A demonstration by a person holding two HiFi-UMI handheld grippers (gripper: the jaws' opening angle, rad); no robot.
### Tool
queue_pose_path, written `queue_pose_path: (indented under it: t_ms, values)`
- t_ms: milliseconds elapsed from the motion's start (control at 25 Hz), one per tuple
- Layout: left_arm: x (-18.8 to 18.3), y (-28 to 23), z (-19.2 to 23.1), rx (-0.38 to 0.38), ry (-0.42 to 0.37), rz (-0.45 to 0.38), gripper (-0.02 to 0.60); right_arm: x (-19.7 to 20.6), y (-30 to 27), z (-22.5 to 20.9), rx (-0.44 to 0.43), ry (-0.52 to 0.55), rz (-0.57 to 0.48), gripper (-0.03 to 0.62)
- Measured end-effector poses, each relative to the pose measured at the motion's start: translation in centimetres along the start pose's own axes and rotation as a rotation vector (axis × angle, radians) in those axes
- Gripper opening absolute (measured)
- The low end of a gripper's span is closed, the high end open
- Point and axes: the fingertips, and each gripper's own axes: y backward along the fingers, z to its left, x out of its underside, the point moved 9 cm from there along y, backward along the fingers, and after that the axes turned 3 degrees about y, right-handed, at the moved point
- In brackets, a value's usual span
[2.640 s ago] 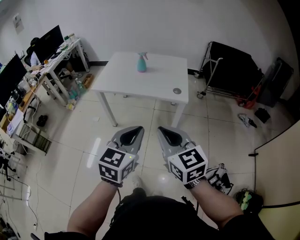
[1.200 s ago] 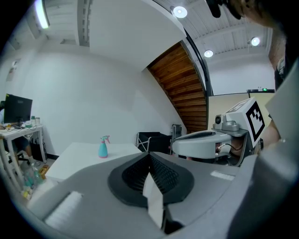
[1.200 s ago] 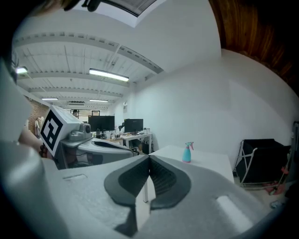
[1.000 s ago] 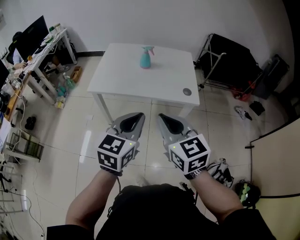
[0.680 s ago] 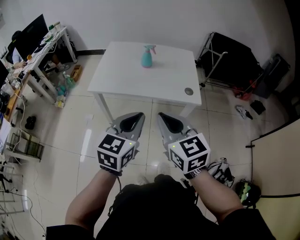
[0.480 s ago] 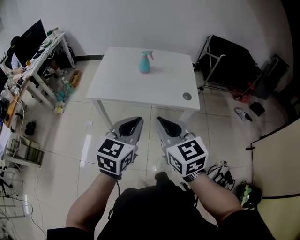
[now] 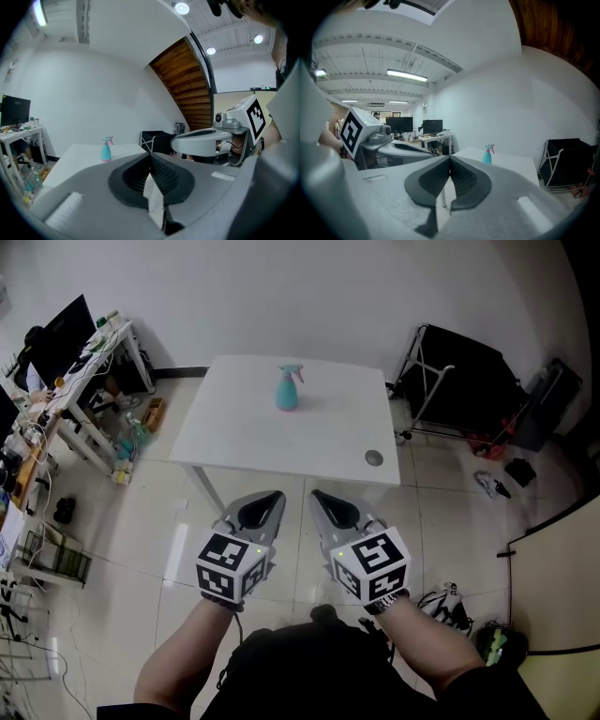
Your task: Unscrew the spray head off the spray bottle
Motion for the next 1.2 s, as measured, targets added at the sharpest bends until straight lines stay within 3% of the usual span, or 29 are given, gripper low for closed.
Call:
queue_pose_path:
  t_ms: [520,1200]
  values:
    - [-1.3,-6.7,0.7,-0.063,0.017,0.029,0.009,0.0,-2.8,-7.2,-0.066,-0.014,0.013,-0.009]
    - [-2.4,-12.1,0.1,-0.157,0.024,0.042,0.009,-0.1,-4.8,-13.4,-0.166,-0.012,0.009,-0.011]
